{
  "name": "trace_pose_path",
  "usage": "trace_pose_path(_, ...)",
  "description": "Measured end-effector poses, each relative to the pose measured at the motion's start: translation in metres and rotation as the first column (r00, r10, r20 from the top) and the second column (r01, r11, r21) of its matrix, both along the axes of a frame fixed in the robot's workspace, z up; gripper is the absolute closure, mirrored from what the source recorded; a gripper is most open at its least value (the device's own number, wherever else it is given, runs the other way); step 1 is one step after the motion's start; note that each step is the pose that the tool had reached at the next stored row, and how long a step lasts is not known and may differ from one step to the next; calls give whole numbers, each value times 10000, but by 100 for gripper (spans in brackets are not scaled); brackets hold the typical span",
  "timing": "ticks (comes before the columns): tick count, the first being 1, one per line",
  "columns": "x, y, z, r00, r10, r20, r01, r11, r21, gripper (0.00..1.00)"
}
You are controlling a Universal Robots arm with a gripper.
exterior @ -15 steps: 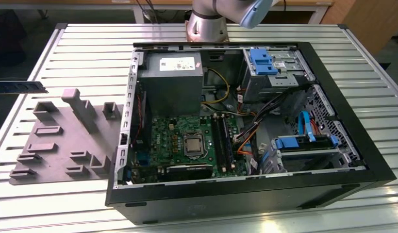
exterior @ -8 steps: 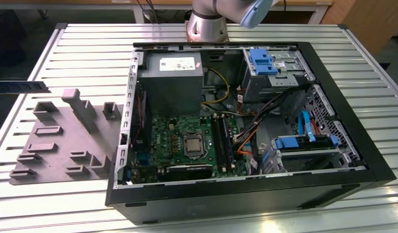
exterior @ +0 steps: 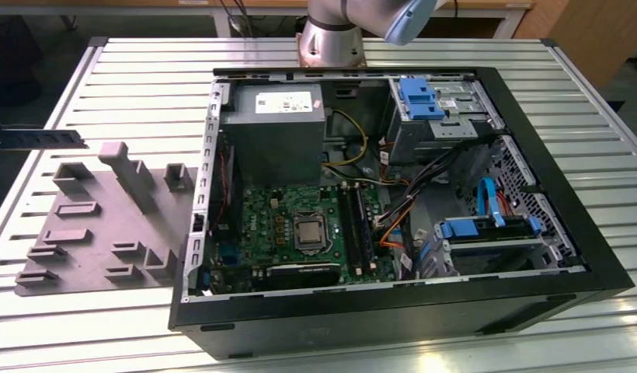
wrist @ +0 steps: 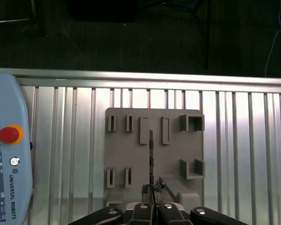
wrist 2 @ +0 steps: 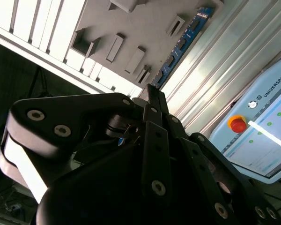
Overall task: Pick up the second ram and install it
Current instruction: 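Pick up the second ram and move it above second insertion slot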
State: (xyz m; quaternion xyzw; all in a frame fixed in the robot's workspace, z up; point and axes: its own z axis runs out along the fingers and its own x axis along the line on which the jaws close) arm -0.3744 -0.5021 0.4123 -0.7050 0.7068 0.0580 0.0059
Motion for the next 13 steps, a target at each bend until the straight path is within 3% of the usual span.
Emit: trace_pose_path(13, 129, 0, 0, 10000, 0, -1, 0, 10000, 0, 89)
